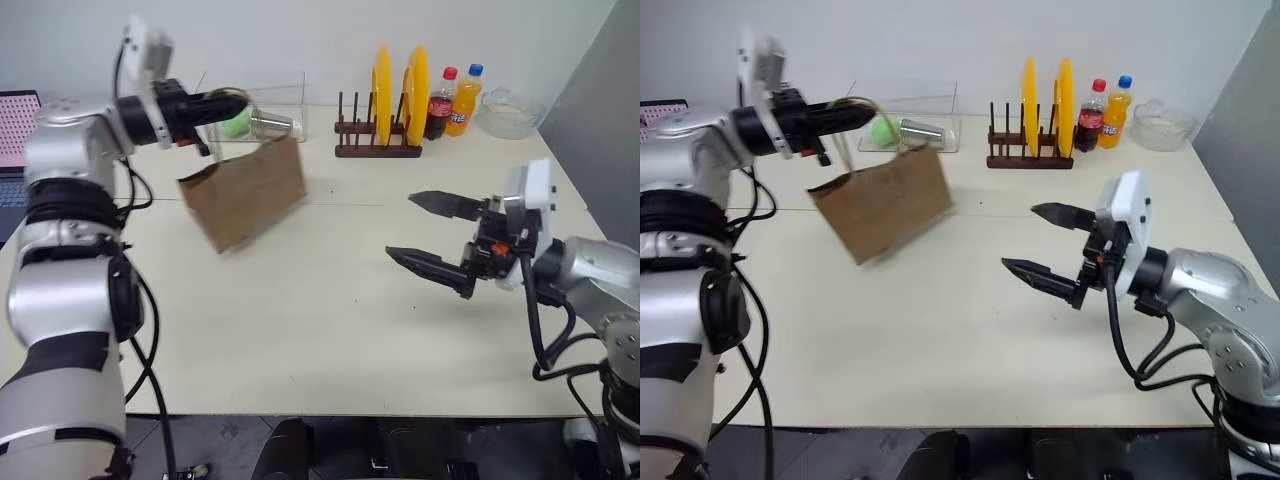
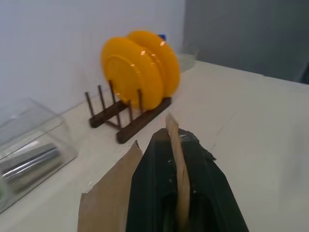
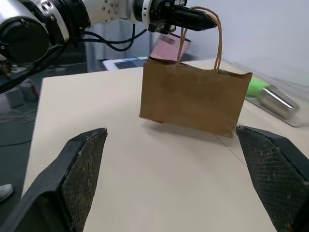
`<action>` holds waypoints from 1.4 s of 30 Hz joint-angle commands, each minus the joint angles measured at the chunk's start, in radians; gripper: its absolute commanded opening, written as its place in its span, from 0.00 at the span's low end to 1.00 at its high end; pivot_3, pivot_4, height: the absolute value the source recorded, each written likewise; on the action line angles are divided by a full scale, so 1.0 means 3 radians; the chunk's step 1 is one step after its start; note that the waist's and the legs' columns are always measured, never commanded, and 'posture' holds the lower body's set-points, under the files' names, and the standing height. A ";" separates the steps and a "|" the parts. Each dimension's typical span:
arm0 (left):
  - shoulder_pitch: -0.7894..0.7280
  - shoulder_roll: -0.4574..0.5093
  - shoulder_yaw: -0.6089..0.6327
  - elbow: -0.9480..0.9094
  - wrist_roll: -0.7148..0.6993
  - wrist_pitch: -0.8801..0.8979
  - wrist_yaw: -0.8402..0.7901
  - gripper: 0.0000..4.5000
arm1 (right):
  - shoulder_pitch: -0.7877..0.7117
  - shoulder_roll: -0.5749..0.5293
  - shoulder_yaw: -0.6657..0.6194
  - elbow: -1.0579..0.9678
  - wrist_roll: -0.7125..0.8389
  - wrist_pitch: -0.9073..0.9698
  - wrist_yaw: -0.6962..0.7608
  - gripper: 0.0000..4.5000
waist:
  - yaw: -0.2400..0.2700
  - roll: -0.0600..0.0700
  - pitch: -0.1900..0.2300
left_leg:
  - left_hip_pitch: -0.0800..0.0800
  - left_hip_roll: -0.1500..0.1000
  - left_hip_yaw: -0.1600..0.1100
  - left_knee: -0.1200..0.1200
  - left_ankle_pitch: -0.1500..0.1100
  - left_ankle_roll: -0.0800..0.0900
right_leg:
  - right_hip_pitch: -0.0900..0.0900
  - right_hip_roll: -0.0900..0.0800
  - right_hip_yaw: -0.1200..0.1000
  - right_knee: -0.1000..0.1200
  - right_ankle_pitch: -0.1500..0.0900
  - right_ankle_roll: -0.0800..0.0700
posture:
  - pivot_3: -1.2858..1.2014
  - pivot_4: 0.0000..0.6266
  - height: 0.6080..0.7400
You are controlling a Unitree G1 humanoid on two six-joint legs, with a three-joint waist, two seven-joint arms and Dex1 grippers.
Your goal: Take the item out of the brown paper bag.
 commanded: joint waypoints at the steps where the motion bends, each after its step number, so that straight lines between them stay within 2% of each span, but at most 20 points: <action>1: -0.0470 -0.0272 -0.0031 0.0261 0.0086 -0.0345 -0.0147 0.01 | 0.0218 -0.0056 -0.0268 -0.0345 0.0157 0.0056 -0.0271 1.00 | 0.0000 -0.0002 0.0001 | -0.0001 0.0000 0.0000 0.0000 0.0000 0.0000 | 0.0000 0.0000 -0.0001 0.0000 0.0000 0.0000 | 0.52 0.24 1.00; 9: -0.0855 -0.0947 -0.0040 0.0804 0.0308 -0.0781 -0.0148 0.01 | 0.0828 -0.0006 -0.0431 -0.0884 0.0307 0.0048 -0.0836 1.00 | -0.0024 -0.0005 0.0003 | 0.0004 0.0001 0.0006 -0.0001 0.0000 0.0001 | 0.0000 0.0001 0.0004 0.0006 -0.0009 0.0016 | 0.52 0.24 1.00; 17: -0.0834 -0.1341 -0.0024 0.0968 0.0516 -0.1050 -0.0016 0.01 | 0.1332 0.0021 -0.0339 -0.1248 0.0141 -0.0140 -0.1447 1.00 | -0.0023 -0.0006 0.0003 | 0.0004 0.0001 0.0007 0.0004 0.0001 0.0002 | 0.0001 0.0003 0.0007 0.0008 -0.0010 0.0017 | 0.52 0.24 1.00; 23: -0.0779 -0.1420 -0.0040 0.1011 0.0669 -0.1226 0.0077 0.01 | 0.1530 -0.0212 -0.0028 -0.1249 -0.0318 -0.0674 -0.1871 1.00 | -0.0022 -0.0006 0.0003 | 0.0006 0.0001 0.0011 0.0004 0.0001 0.0003 | 0.0001 0.0005 0.0011 0.0008 -0.0010 0.0018 | 0.52 0.24 1.00; 27: -0.0748 -0.1408 -0.0054 0.1034 0.0777 -0.1296 0.0104 0.01 | 0.1637 -0.0269 0.0059 -0.1249 -0.0344 -0.0882 -0.1958 1.00 | -0.0022 -0.0007 0.0004 | 0.0005 0.0001 0.0012 0.0004 0.0001 0.0002 | 0.0001 0.0007 0.0011 0.0007 -0.0010 0.0018 | 0.52 0.24 1.00; 39: -0.0700 -0.1366 -0.0084 0.1052 0.1041 -0.1572 0.0379 0.01 | 0.1583 -0.0292 0.0188 -0.1249 -0.0343 -0.0955 -0.2060 1.00 | -0.0021 -0.0007 0.0004 | 0.0006 0.0001 0.0013 0.0006 0.0001 0.0003 | 0.0002 0.0007 0.0013 0.0009 -0.0010 0.0019 | 0.52 0.24 1.00; 40: -0.0700 -0.1363 -0.0086 0.1053 0.1060 -0.1600 0.0401 0.10 | 0.1580 -0.0293 0.0189 -0.1249 -0.0343 -0.0956 -0.2059 1.00 | -0.0021 -0.0007 0.0004 | 0.0006 0.0001 0.0013 0.0006 0.0001 0.0003 | 0.0002 0.0007 0.0013 0.0009 -0.0010 0.0019 | 0.52 0.24 1.00; 42: -0.0707 -0.1360 -0.0087 0.1054 0.1088 -0.1635 0.0414 0.21 | 0.1573 -0.0295 0.0190 -0.1249 -0.0341 -0.0952 -0.2057 1.00 | -0.0021 -0.0007 0.0004 | 0.0007 0.0001 0.0012 0.0006 0.0001 0.0003 | 0.0002 0.0007 0.0013 0.0009 -0.0010 0.0018 | 0.52 0.24 1.00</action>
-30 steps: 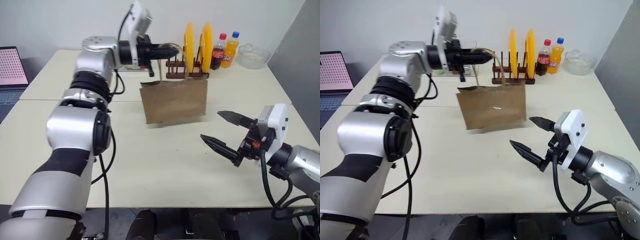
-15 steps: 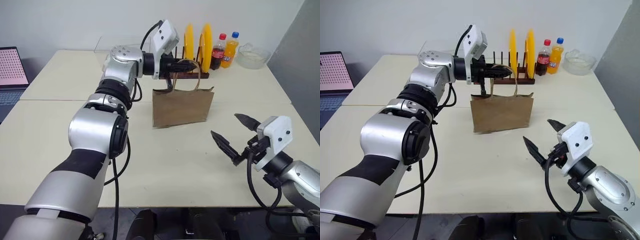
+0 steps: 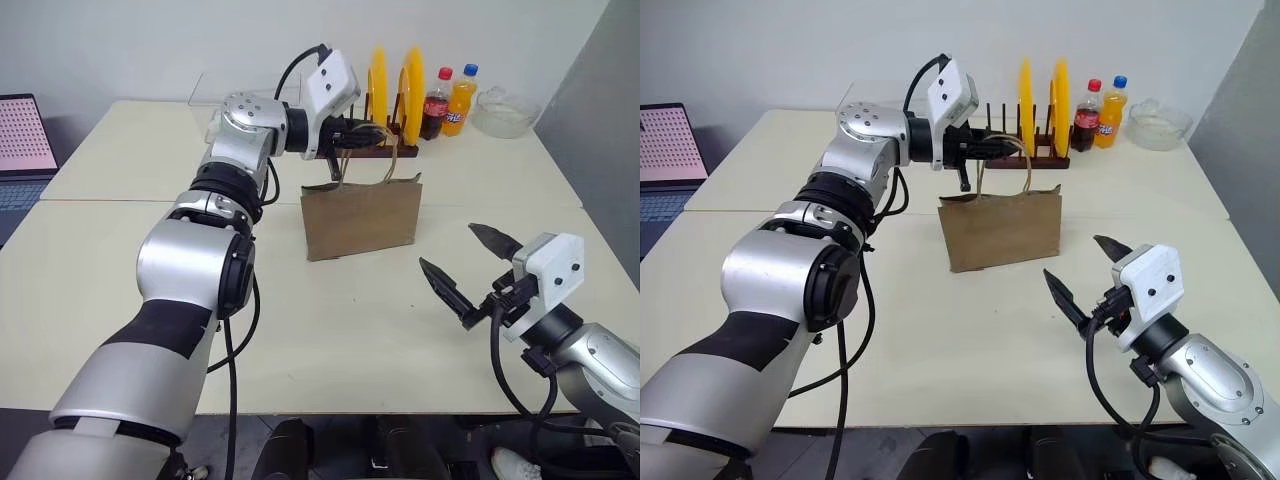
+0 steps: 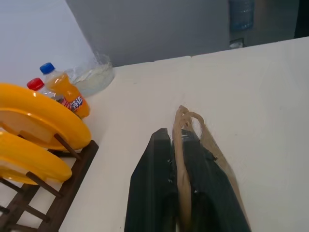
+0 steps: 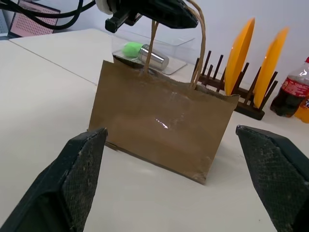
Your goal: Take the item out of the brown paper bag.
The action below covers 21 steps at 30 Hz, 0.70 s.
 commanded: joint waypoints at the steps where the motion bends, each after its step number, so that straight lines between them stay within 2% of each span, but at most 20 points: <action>1: -0.0079 0.0042 0.0003 -0.0054 0.0028 -0.0114 0.0055 0.29 | -0.0029 -0.0024 -0.0007 -0.0284 0.0026 -0.0082 -0.0015 1.00 | 0.0000 0.0000 0.0000 | 0.0000 0.0000 0.0000 0.0000 0.0000 0.0000 | 0.0000 0.0000 0.0000 0.0000 0.0000 0.0000 | 0.52 0.24 1.00; 8: -0.0051 0.0115 0.0010 -0.0065 0.0050 -0.0100 -0.0055 0.76 | -0.0103 -0.0022 0.0085 -0.0284 0.0017 -0.0017 -0.0033 1.00 | -0.0001 0.0000 0.0000 | 0.0002 0.0000 0.0001 0.0001 0.0000 0.0000 | 0.0001 0.0000 0.0000 0.0002 0.0000 0.0000 | 0.52 0.24 1.00; 18: 0.0358 0.0545 0.0224 -0.0316 -0.0277 0.0098 -0.0708 0.76 | -0.0516 0.0040 0.0188 -0.0161 0.0028 0.0384 -0.0001 1.00 | -0.0013 0.0001 -0.0001 | 0.0013 0.0002 0.0012 0.0001 0.0000 0.0000 | 0.0004 0.0001 0.0012 0.0006 0.0001 -0.0001 | 0.52 0.24 1.00; 21: 0.0894 0.0737 0.0347 -0.1083 -0.0571 0.0391 -0.0847 0.76 | -0.0925 0.0150 0.0186 0.0287 0.0108 0.0301 0.0305 1.00 | -0.0043 0.0002 -0.0001 | 0.0017 0.0003 0.0014 0.0000 0.0000 0.0000 | 0.0005 0.0001 0.0016 0.0008 0.0002 -0.0004 | 0.52 0.24 1.00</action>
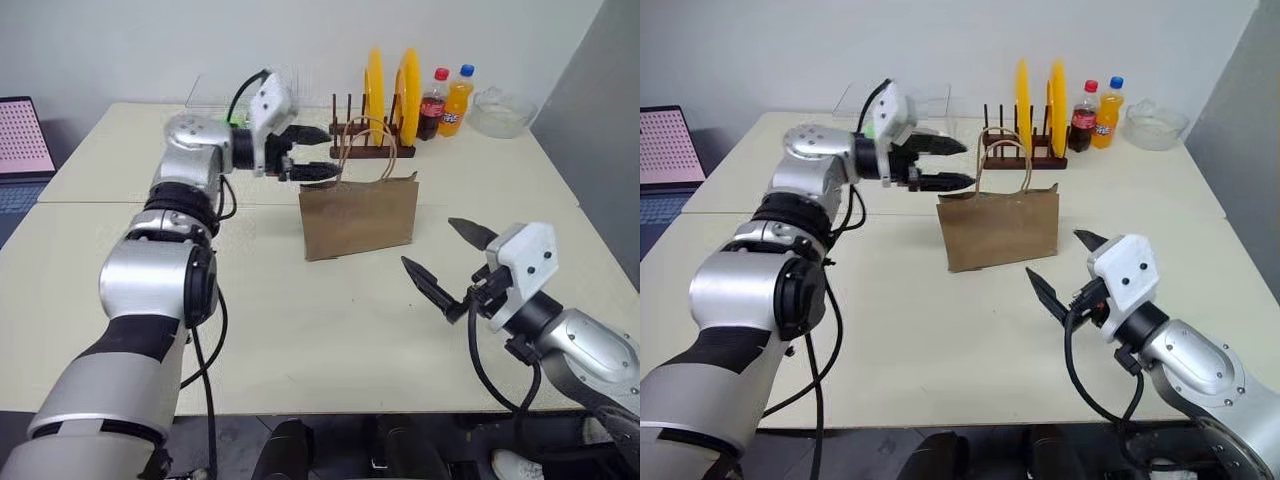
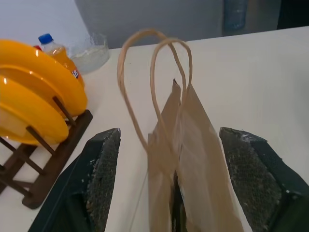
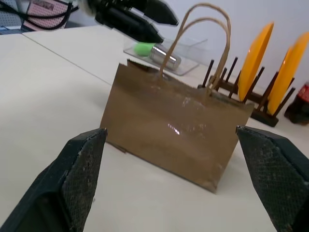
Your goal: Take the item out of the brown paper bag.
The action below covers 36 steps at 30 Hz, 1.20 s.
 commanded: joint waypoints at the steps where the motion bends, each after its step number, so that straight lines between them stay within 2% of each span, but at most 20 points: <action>1: 0.0494 0.0185 0.0166 -0.1031 -0.0405 0.0444 -0.0120 0.76 | -0.0353 0.0102 -0.0083 0.0326 0.0090 -0.0127 0.0330 1.00 | -0.0025 0.0001 0.0000 | 0.0003 0.0000 0.0001 0.0000 0.0000 0.0000 | 0.0001 0.0000 0.0002 0.0002 0.0003 -0.0005 | 0.52 0.24 1.00; 3: 0.0915 0.0243 0.0187 -0.1802 -0.0611 0.0902 -0.0058 0.76 | -0.0458 0.0134 -0.0114 0.0477 0.0100 -0.0163 0.0500 1.00 | -0.0031 0.0001 0.0000 | 0.0005 0.0001 -0.0001 0.0000 0.0000 0.0000 | 0.0004 -0.0001 0.0002 0.0003 0.0008 -0.0014 | 0.52 0.24 1.00; 6: 0.1853 0.0390 0.0302 -0.3386 -0.1018 0.1785 0.0218 0.77 | -0.0702 0.0108 -0.0137 0.0858 0.0041 -0.0195 0.0759 0.87 | -0.0035 0.0002 -0.0001 | 0.0003 0.0001 -0.0003 0.0001 0.0000 -0.0001 | 0.0004 -0.0002 0.0004 0.0001 0.0009 -0.0015 | 0.52 0.24 1.00; 9: 0.2520 0.0387 0.0516 -0.4540 -0.1382 0.2451 0.0758 0.77 | -0.1005 0.0047 -0.0028 0.1295 -0.0205 -0.0262 0.1011 0.62 | -0.0033 0.0001 -0.0001 | 0.0002 0.0000 -0.0003 0.0005 0.0000 -0.0001 | 0.0004 -0.0003 0.0006 -0.0002 0.0009 -0.0014 | 0.52 0.24 1.00; 11: 0.2953 0.0235 0.0678 -0.5317 -0.1621 0.2843 0.1252 0.77 | -0.1334 0.0020 0.0104 0.1723 -0.0453 -0.0356 0.1194 0.46 | -0.0031 0.0002 -0.0001 | 0.0002 0.0000 -0.0003 0.0007 0.0000 -0.0001 | 0.0004 -0.0003 0.0007 -0.0001 0.0009 -0.0014 | 0.52 0.24 1.00; 14: 0.3448 -0.0076 0.0757 -0.6055 -0.1665 0.3019 0.1969 0.77 | -0.1830 0.0020 0.0337 0.2366 -0.0818 -0.0551 0.1506 0.21 | -0.0024 0.0002 -0.0001 | 0.0017 0.0000 0.0002 0.0009 0.0000 0.0000 | 0.0015 -0.0003 0.0011 -0.0002 0.0009 -0.0013 | 0.52 0.24 1.00; 16: 0.3788 -0.0124 0.0666 -0.6399 -0.1583 0.2938 0.2157 0.77 | -0.2155 0.0067 0.0503 0.2838 -0.1099 -0.0754 0.1698 0.05 | -0.0015 0.0002 -0.0001 | 0.0033 0.0000 0.0003 0.0007 0.0000 0.0000 | 0.0029 -0.0002 0.0011 -0.0002 0.0009 -0.0013 | 0.52 0.24 1.00; 17: 0.3918 -0.0192 0.0653 -0.6542 -0.1624 0.2997 0.2305 0.77 | -0.2327 0.0104 0.0587 0.3110 -0.1242 -0.0869 0.1790 0.01 | -0.0019 0.0002 -0.0001 | 0.0040 0.0000 0.0003 0.0002 0.0000 0.0000 | 0.0035 -0.0001 0.0011 -0.0002 0.0009 -0.0013 | 0.52 0.24 1.00; 21: 0.4294 -0.0303 0.0575 -0.6884 -0.1798 0.3059 0.2603 0.77 | -0.2989 0.0294 0.0911 0.4352 -0.1814 -0.1481 0.2148 0.01 | -0.0027 0.0002 -0.0002 | 0.0051 0.0000 0.0012 -0.0004 0.0000 0.0000 | 0.0038 -0.0001 0.0018 -0.0002 0.0010 -0.0014 | 0.52 0.24 1.00; 28: 0.4665 -0.0320 0.0438 -0.7016 -0.1827 0.2760 0.2755 0.77 | -0.4029 0.0791 0.1284 0.6633 -0.2718 -0.2590 0.2191 0.01 | -0.0034 0.0003 -0.0002 | 0.0053 0.0001 0.0017 -0.0009 0.0000 -0.0001 | 0.0038 -0.0001 0.0022 -0.0004 0.0010 -0.0017 | 0.52 0.24 1.00; 31: 0.4732 -0.0293 0.0391 -0.6967 -0.1847 0.2652 0.2760 0.77 | -0.4215 0.0954 0.1351 0.7116 -0.2965 -0.2787 0.2199 0.01 | -0.0030 0.0003 -0.0002 | 0.0052 0.0001 0.0017 -0.0010 0.0000 -0.0001 | 0.0038 -0.0001 0.0021 -0.0006 0.0010 -0.0017 | 0.52 0.24 1.00; 34: 0.4735 -0.0249 0.0341 -0.6897 -0.1822 0.2563 0.2759 0.77 | -0.4267 0.1029 0.1402 0.7315 -0.3159 -0.2922 0.2257 0.01 | -0.0023 0.0004 -0.0002 | 0.0050 0.0000 0.0016 -0.0010 0.0000 -0.0001 | 0.0037 -0.0003 0.0021 -0.0007 0.0010 -0.0017 | 0.52 0.24 1.00; 36: 0.4743 -0.0205 0.0306 -0.6850 -0.1791 0.2500 0.2730 0.77 | -0.4268 0.1052 0.1416 0.7349 -0.3227 -0.3028 0.2464 0.01 | -0.0023 0.0004 -0.0001 | 0.0049 0.0000 0.0016 -0.0010 0.0000 -0.0001 | 0.0037 -0.0003 0.0021 -0.0008 0.0010 -0.0017 | 0.52 0.24 1.00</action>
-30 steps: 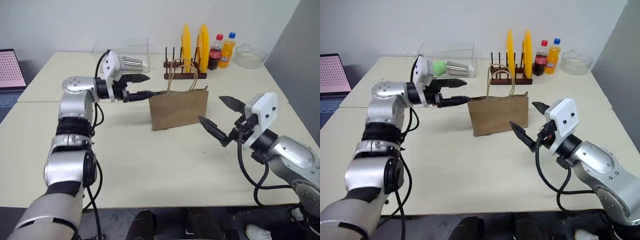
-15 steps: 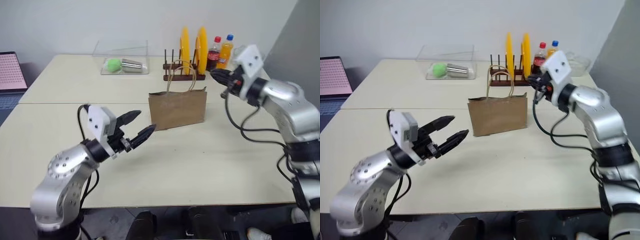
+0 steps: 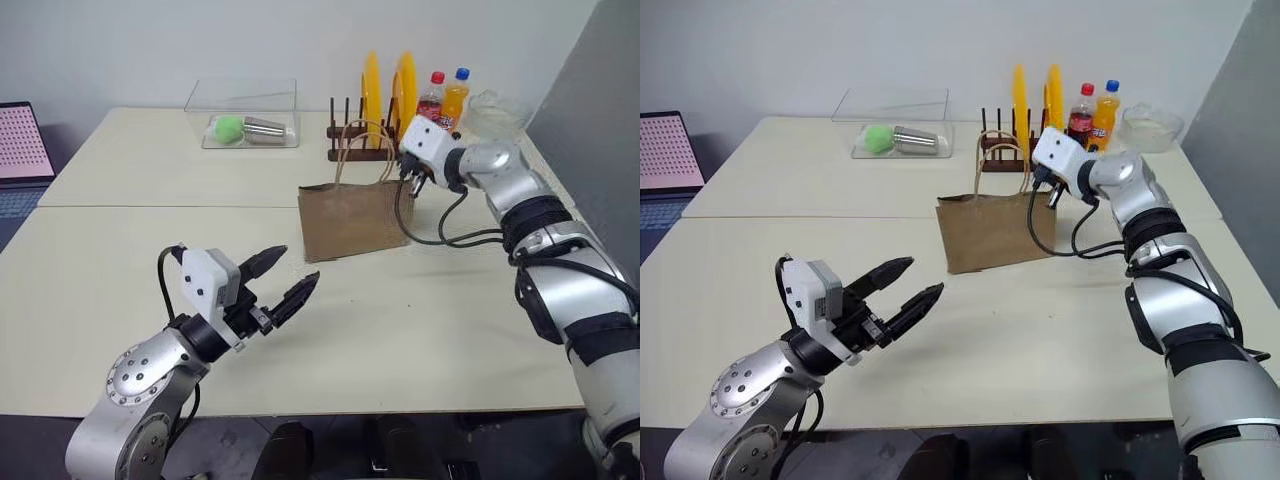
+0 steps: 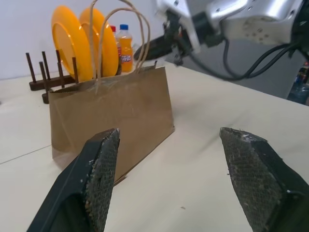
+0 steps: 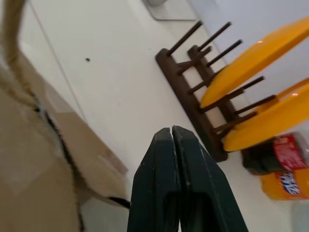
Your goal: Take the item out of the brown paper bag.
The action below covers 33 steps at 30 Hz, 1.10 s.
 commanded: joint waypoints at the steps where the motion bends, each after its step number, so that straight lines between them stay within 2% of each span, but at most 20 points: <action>1: 0.0014 0.0107 -0.0069 -0.0012 0.0018 -0.0187 -0.0052 0.77 | -0.0143 -0.0027 -0.0027 0.0031 -0.0115 -0.0229 0.0366 0.01 | -0.0003 0.0001 0.0001 | 0.0000 0.0000 0.0000 0.0000 0.0000 0.0000 | 0.0000 0.0000 0.0000 0.0000 0.0000 0.0000 | 0.52 0.24 1.00; 7: 0.0253 0.0336 -0.0089 0.0014 0.0049 -0.0375 -0.0211 0.77 | -0.0002 -0.0278 -0.0078 -0.0307 -0.0021 -0.0506 0.1532 0.01 | -0.0008 0.0007 0.0004 | 0.0001 0.0000 -0.0002 -0.0004 0.0000 0.0000 | -0.0002 0.0001 -0.0001 0.0000 0.0000 0.0000 | 0.52 0.24 1.00; 10: 0.0361 0.0459 -0.0062 0.0051 0.0047 -0.0483 -0.0321 0.77 | 0.0204 -0.0425 -0.0113 -0.0708 0.0113 -0.0474 0.2035 0.01 | -0.0007 0.0007 0.0004 | 0.0001 0.0000 -0.0003 -0.0004 -0.0001 0.0001 | -0.0001 0.0000 -0.0003 -0.0001 0.0000 0.0000 | 0.52 0.24 1.00; 13: 0.0437 0.0557 -0.0009 0.0112 0.0031 -0.0593 -0.0412 0.77 | 0.0435 -0.0521 -0.0165 -0.1197 0.0234 -0.0279 0.2263 0.01 | -0.0005 0.0009 0.0004 | 0.0002 0.0001 -0.0003 -0.0004 -0.0001 0.0001 | -0.0001 0.0000 -0.0003 -0.0002 0.0000 0.0000 | 0.52 0.24 1.00; 24: 0.0405 0.0834 0.0072 0.0315 -0.0113 -0.0781 -0.0771 0.77 | 0.1222 -0.0762 -0.0328 -0.2788 0.0599 0.0519 0.2424 0.01 | 0.0005 0.0011 0.0006 | 0.0001 0.0002 -0.0006 -0.0004 -0.0001 0.0001 | -0.0001 0.0000 -0.0006 -0.0002 -0.0002 0.0000 | 0.52 0.24 1.00; 27: 0.0273 0.1003 0.0028 0.0455 0.0011 -0.0921 -0.0960 0.77 | 0.1620 -0.0915 -0.0557 -0.3587 0.0849 0.0941 0.2306 0.01 | 0.0025 0.0012 0.0006 | -0.0002 0.0002 -0.0009 -0.0004 -0.0001 0.0001 | -0.0002 0.0000 -0.0008 -0.0003 -0.0002 0.0000 | 0.52 0.24 1.00; 30: 0.0186 0.1184 -0.0105 0.0617 0.0197 -0.1135 -0.1204 0.89 | 0.2150 -0.1051 -0.0775 -0.4454 0.1127 0.1481 0.2141 0.13 | 0.0062 0.0013 0.0006 | -0.0006 0.0001 -0.0010 -0.0004 -0.0001 0.0001 | -0.0005 0.0000 -0.0010 -0.0004 -0.0003 0.0000 | 0.52 0.24 1.00; 32: 0.0087 0.1270 -0.0251 0.0727 0.0325 -0.1325 -0.1380 1.00 | 0.2570 -0.1132 -0.0918 -0.4961 0.1243 0.1777 0.1961 0.28 | 0.0078 0.0014 0.0006 | -0.0009 0.0002 -0.0014 -0.0005 -0.0001 0.0000 | -0.0005 0.0000 -0.0013 -0.0007 -0.0003 0.0000 | 0.52 0.24 1.00; 33: 0.0011 0.1288 -0.0330 0.0787 0.0376 -0.1412 -0.1446 1.00 | 0.2796 -0.1170 -0.0997 -0.5193 0.1292 0.1913 0.1860 0.35 | 0.0091 0.0014 0.0005 | -0.0009 0.0001 -0.0013 -0.0005 -0.0001 0.0000 | -0.0006 0.0000 -0.0012 -0.0008 -0.0003 0.0000 | 0.52 0.24 1.00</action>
